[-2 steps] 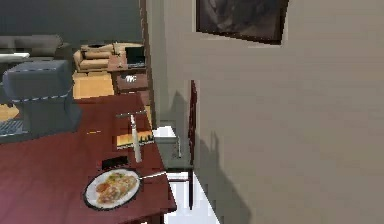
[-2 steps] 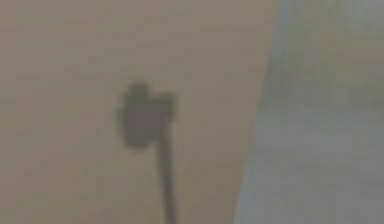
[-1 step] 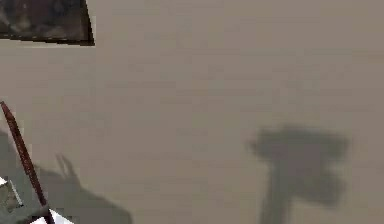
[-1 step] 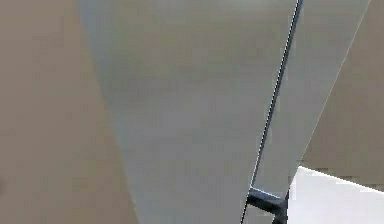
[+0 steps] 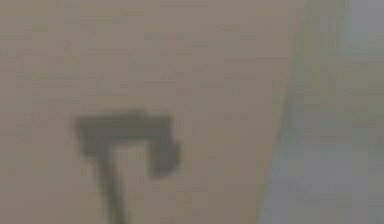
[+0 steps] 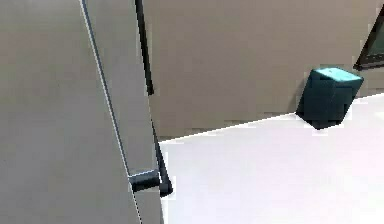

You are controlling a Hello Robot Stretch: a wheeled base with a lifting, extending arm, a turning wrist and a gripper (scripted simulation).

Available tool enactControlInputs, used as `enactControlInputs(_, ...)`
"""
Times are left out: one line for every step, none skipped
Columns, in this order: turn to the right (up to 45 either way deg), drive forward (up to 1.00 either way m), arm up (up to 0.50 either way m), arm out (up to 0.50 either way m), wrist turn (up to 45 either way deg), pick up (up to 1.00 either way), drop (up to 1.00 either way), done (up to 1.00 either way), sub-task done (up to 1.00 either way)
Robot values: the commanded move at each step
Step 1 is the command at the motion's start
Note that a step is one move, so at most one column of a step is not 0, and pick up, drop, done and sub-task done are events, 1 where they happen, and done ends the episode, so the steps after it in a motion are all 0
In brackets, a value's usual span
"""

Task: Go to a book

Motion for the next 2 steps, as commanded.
enactControlInputs(24.0, 0.0, 0.0, 0.0, 0.0, 0.0, 0.0, 0.0, 0.0)
enactControlInputs(0.0, 0.2, 0.0, 0.0, 0.0, 0.0, 0.0, 0.0, 0.0)
